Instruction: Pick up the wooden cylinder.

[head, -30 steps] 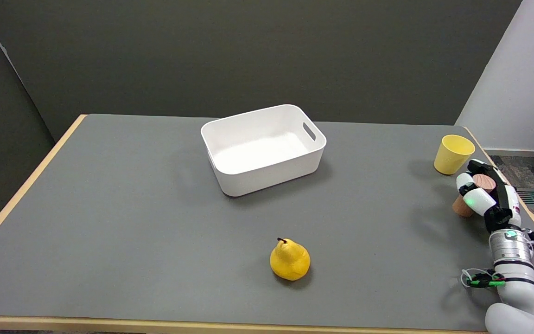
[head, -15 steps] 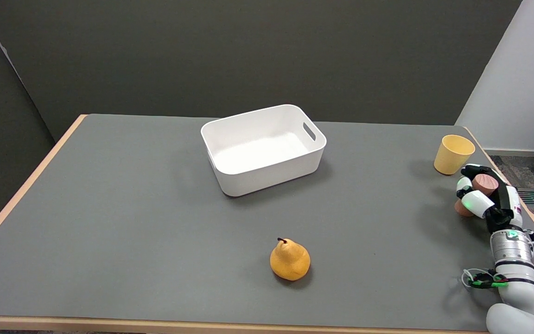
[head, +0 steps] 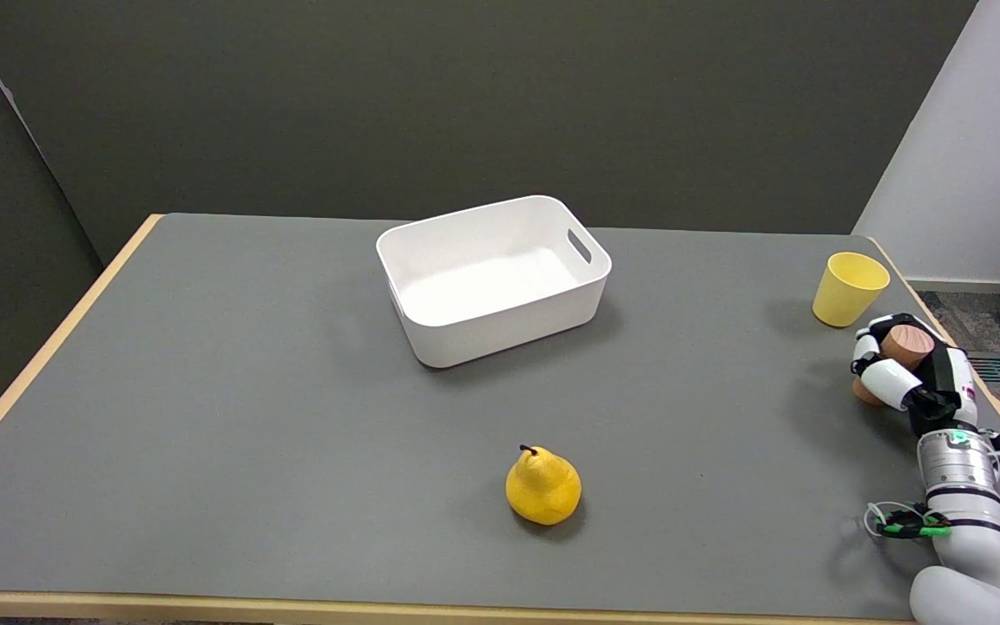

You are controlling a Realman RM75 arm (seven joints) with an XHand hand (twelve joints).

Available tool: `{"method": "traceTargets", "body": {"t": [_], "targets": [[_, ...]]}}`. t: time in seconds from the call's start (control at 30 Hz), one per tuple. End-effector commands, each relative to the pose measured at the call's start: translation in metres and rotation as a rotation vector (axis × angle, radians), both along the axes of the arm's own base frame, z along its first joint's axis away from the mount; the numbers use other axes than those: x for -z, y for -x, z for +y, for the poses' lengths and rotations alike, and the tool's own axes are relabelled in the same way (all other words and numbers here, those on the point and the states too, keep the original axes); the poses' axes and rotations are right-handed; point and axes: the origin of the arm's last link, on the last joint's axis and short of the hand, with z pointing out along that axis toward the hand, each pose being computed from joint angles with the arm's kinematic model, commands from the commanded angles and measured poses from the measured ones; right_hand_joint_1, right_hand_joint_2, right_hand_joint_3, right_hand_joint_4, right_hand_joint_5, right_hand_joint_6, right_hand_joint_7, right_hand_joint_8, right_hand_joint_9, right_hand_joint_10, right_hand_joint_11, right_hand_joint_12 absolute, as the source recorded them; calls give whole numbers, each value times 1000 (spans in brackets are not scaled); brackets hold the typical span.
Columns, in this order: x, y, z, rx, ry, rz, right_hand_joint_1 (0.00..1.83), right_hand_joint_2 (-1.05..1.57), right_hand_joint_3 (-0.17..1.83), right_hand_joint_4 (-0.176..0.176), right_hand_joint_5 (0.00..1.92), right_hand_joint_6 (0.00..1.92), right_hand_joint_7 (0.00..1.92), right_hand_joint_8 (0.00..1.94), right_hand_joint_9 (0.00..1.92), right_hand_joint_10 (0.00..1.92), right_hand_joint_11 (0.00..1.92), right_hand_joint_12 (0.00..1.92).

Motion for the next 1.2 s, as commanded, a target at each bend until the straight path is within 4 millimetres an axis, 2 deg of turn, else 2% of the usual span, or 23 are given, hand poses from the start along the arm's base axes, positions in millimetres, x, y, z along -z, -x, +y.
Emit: {"method": "traceTargets", "body": {"t": [0.03, 0.1, 0.13, 0.17, 0.2, 0.27, 0.33, 0.4, 0.47, 0.77, 1.2], "targets": [[0, 1, -3, 8, -4, -3, 1242, 1085, 703, -76, 476, 1770, 521, 1936, 667, 1896, 30, 1921], [0, 1, -3, 10, -6, 3, 1532, 1146, 447, -80, 475, 1826, 472, 1941, 679, 1921, 265, 1921], [0, 0, -3, 11, -7, 6, 1632, 1147, 382, -81, 477, 1848, 456, 1903, 671, 1921, 362, 1914], [0, 0, -3, 12, -8, 10, 1636, 1091, 447, -71, 482, 1872, 457, 1803, 641, 1921, 402, 1894], [0, 0, -3, 10, -8, 11, 1637, 1081, 448, -65, 481, 1888, 454, 1744, 620, 1920, 399, 1888], [0, -1, -4, 6, -7, 15, 1625, 1214, 227, -63, 459, 1898, 435, 1735, 603, 1915, 245, 1921], [0, -2, -5, 4, -9, 18, 1632, 1120, 379, -61, 464, 1884, 488, 1695, 617, 1921, 321, 1921], [0, -2, -5, 7, -13, 25, 1509, 983, 665, -49, 478, 1827, 560, 1681, 657, 1921, 324, 1921], [0, -2, -5, 7, -13, 26, 1493, 858, 879, -39, 517, 1783, 642, 1677, 718, 1921, 411, 1921], [0, -4, -6, 3, -18, 38, 1526, 709, 1142, -30, 590, 1836, 702, 1757, 849, 1921, 593, 1921], [3, -15, -11, -43, -22, 85, 1540, 655, 1251, -19, 600, 1878, 721, 1827, 907, 1921, 709, 1921]]}}
